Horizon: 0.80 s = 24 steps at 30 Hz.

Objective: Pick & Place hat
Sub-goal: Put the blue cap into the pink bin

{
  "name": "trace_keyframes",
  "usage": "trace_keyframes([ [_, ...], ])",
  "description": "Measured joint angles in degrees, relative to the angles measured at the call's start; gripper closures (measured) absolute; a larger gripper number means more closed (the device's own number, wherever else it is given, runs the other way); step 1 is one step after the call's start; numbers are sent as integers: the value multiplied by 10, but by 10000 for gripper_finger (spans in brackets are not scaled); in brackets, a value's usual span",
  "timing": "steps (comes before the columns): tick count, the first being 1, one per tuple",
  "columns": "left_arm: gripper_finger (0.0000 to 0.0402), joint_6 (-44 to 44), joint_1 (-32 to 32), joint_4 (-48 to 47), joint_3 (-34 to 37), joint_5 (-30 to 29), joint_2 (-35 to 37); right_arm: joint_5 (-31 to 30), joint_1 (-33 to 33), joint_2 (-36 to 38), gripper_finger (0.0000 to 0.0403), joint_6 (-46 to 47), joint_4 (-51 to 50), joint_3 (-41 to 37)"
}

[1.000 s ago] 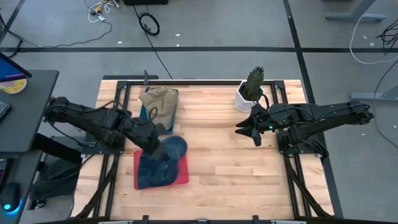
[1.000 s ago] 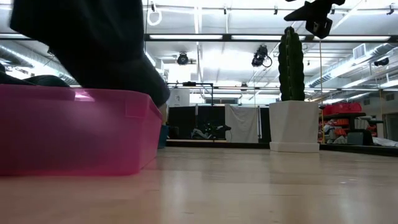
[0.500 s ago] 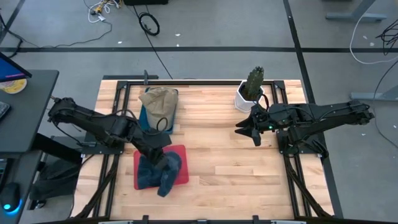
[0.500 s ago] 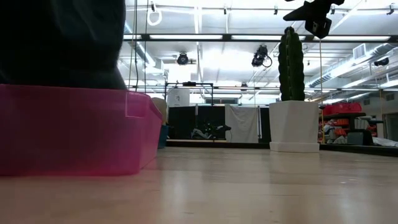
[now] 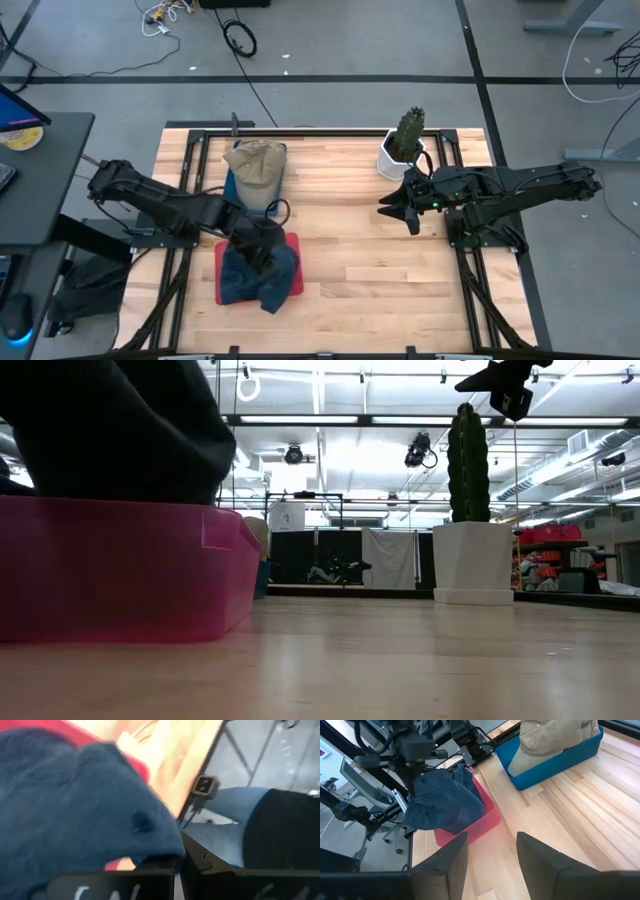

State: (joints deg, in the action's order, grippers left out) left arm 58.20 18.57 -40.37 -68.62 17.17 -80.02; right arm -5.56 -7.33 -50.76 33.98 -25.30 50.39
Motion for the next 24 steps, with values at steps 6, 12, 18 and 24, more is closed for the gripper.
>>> trace_keyframes([
  [6, 398, -23, -1, -80, 0, -7, -6, 0, 0, 0, 234, 0, 1, 0],
  [12, 395, -52, -6, -123, 0, -45, -6, 0, 0, 0, 234, 0, 2, 0],
  [18, 394, -90, -21, -129, 0, -81, -6, 0, 0, 0, 234, 0, 2, 0],
  [24, 397, -146, -21, -188, 0, -95, -13, 0, 0, 0, 234, 0, 2, 0],
])
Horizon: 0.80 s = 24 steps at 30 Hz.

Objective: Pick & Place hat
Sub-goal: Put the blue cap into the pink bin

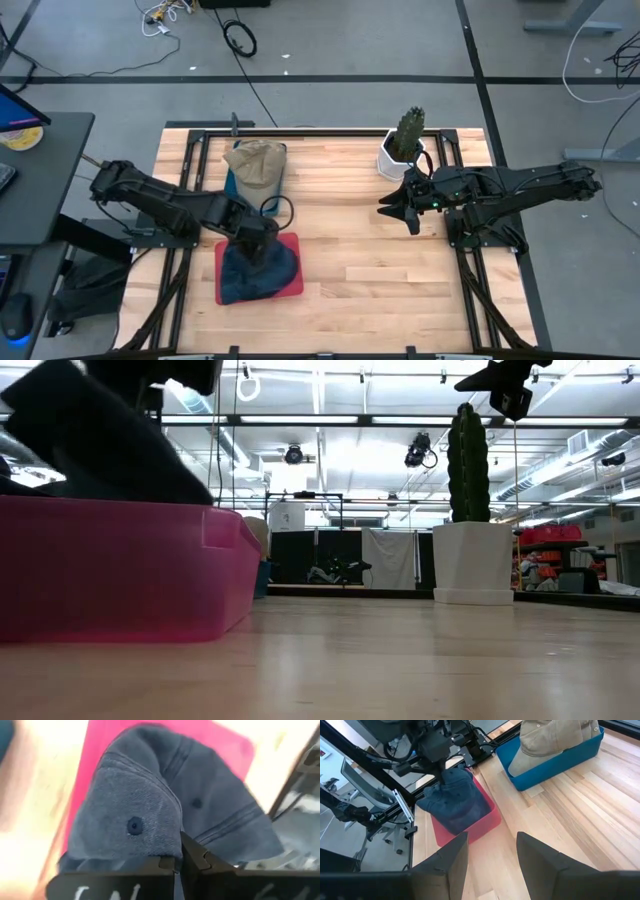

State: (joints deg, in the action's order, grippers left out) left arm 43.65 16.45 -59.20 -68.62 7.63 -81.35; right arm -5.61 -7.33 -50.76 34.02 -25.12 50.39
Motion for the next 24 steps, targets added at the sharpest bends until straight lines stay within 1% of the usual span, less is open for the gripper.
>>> trace_keyframes([
  [4, 392, -23, 5, -27, 0, 1, -5, 0, 0, 0, 234, 0, 0, 0],
  [14, 392, -30, 7, -28, 0, 8, -12, -12, 0, 0, 234, 0, -1, 0],
  [24, 388, -40, 12, -35, 0, 16, -69, -12, 0, 0, 234, 5, 3, -8],
])
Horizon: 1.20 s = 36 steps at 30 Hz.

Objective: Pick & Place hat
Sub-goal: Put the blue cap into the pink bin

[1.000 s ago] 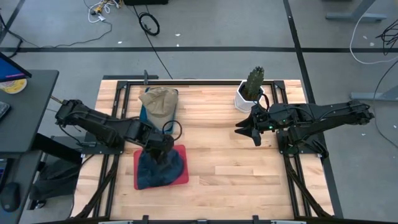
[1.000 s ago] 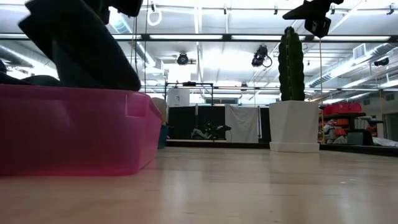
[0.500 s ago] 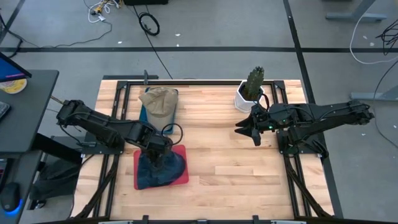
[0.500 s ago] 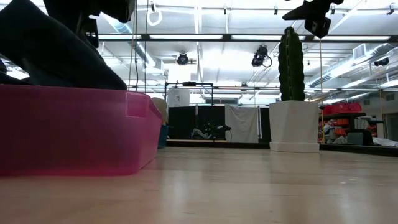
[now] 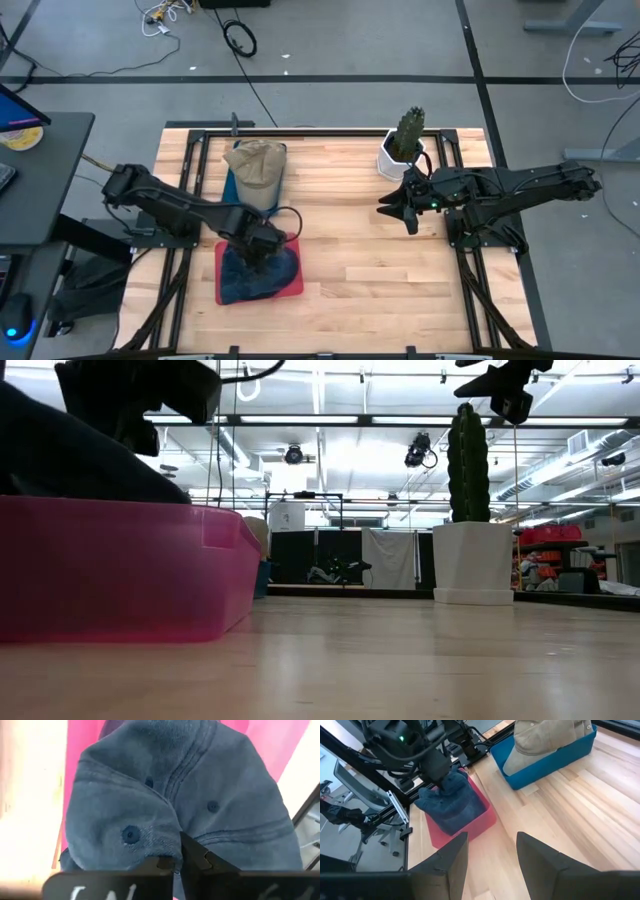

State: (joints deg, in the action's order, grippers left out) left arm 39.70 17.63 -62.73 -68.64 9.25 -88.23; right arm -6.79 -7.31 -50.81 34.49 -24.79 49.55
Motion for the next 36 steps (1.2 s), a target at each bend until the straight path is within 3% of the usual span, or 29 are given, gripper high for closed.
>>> trace_keyframes([
  [9, 384, -6, 0, 1, 0, 29, -19, 2, 0, 0, 234, 3, -1, -1],
  [14, 384, -18, 0, 1, 0, 76, -19, 2, 0, 0, 234, 3, -1, -1],
  [27, 380, -14, -1, -6, 0, 61, -39, -9, 0, 0, 234, -5, -1, -1],
  [31, 357, -11, -2, -14, 0, 49, -51, -9, 0, 0, 234, -4, 0, -1],
  [36, 300, -11, -3, -39, 0, 29, -52, -9, 0, 0, 234, -3, 0, -1],
])
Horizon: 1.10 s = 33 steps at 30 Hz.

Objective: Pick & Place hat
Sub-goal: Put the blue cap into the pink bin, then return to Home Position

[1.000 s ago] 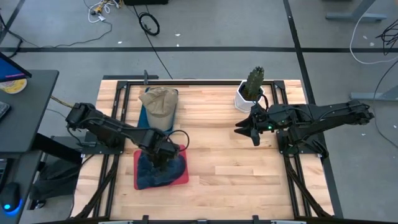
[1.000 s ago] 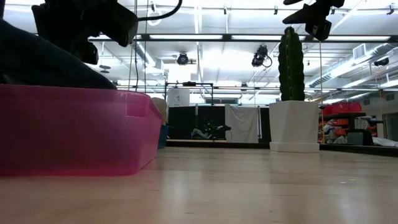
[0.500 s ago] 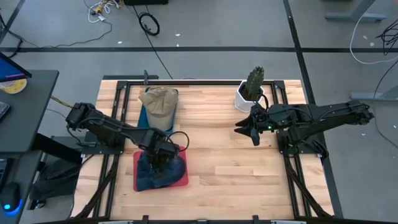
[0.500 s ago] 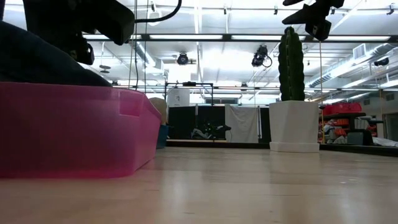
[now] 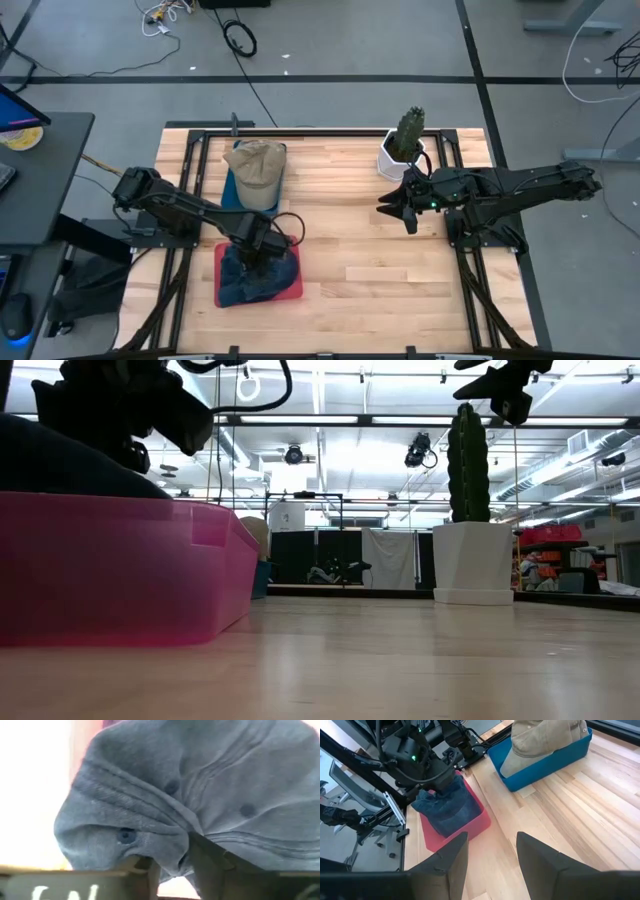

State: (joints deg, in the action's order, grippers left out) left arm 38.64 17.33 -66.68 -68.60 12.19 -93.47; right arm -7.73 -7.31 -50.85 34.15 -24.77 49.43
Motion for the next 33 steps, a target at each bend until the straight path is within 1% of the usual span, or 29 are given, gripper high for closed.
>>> trace_keyframes([
  [2, 277, -1, -3, -6, 0, 3, 0, 0, 0, 0, 234, 0, 0, 0],
  [6, 231, -4, -11, -6, 0, 30, 3, 0, 0, 0, 234, -1, 0, 0],
  [12, 167, -8, -5, -7, 0, 16, 32, 2, 0, 0, 234, -1, 0, 0],
  [16, 134, -8, -6, -12, 0, 15, 56, 6, 0, 0, 234, -1, -1, 0],
  [19, 119, -10, -6, -13, 0, 22, 78, 8, 0, 0, 234, -1, -1, 0],
  [22, 114, -17, -6, -15, -6, 23, 99, 10, 0, 0, 234, -1, -1, 0],
  [24, 116, -32, -4, -14, -19, 13, 113, 11, 0, 0, 234, -1, -2, 0],
  [27, 127, -64, 3, -13, -50, -36, 125, 12, 0, 0, 234, -1, -3, 0],
  [29, 141, -100, 11, -13, -77, -85, 127, 12, 0, 0, 234, -1, -6, 0],
  [31, 158, -155, 21, -9, -104, -135, 127, 13, 0, 0, 234, -1, -8, 0],
  [33, 181, -228, 33, -6, -122, -169, 128, 13, 0, 0, 234, -1, -12, 0],
])
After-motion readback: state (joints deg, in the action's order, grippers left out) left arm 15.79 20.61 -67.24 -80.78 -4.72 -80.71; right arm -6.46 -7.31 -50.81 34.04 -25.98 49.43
